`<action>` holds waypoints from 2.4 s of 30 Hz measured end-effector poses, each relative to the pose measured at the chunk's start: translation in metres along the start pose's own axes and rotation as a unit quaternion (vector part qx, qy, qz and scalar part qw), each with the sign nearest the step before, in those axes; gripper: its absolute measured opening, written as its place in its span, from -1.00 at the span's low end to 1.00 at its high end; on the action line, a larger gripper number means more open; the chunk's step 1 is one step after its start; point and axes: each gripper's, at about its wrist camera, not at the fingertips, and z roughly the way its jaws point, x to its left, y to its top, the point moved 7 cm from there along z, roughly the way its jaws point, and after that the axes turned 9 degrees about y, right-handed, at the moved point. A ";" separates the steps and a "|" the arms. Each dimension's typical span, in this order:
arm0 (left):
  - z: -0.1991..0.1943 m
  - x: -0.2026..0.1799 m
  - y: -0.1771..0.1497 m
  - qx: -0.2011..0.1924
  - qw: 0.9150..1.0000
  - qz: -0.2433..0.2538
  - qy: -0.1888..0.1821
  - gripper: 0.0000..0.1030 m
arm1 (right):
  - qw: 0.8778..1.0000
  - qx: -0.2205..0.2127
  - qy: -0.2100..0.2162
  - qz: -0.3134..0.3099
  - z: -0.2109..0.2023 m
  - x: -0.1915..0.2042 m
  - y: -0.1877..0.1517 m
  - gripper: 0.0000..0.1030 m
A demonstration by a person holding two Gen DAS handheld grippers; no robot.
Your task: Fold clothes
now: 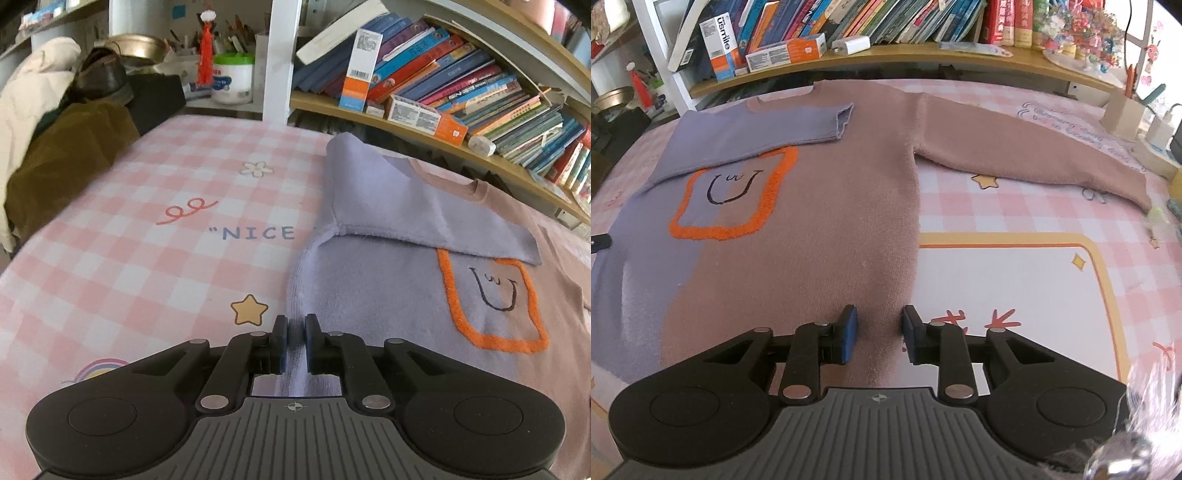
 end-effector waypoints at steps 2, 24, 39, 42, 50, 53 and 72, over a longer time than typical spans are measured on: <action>-0.010 -0.001 0.000 -0.009 1.000 0.010 0.005 -0.49 | 1.000 -0.014 -0.004 -0.005 -0.006 0.004 0.002 0.04; -0.067 -0.041 -0.045 -0.048 0.996 0.070 -0.020 0.59 | 0.997 -0.062 -0.051 0.002 -0.065 0.031 -0.043 0.45; -0.062 -0.067 -0.059 -0.017 0.999 0.051 -0.010 0.71 | 0.992 -0.083 -0.080 0.047 -0.084 -0.025 -0.032 0.50; -0.060 -0.076 -0.058 -0.012 0.999 0.043 0.003 0.71 | 0.992 -0.088 -0.080 0.049 -0.083 -0.044 -0.023 0.50; -0.061 -0.115 -0.060 0.002 0.999 0.023 0.043 0.71 | 0.992 -0.093 -0.063 0.053 -0.079 -0.118 0.009 0.50; -0.063 -0.133 -0.065 0.007 0.998 0.019 0.064 0.71 | 0.993 -0.093 -0.054 0.043 -0.075 -0.150 0.027 0.50; -0.098 -0.165 -0.105 0.040 0.983 -0.042 0.171 0.71 | 0.998 -0.053 -0.010 0.014 -0.017 -0.260 0.092 0.53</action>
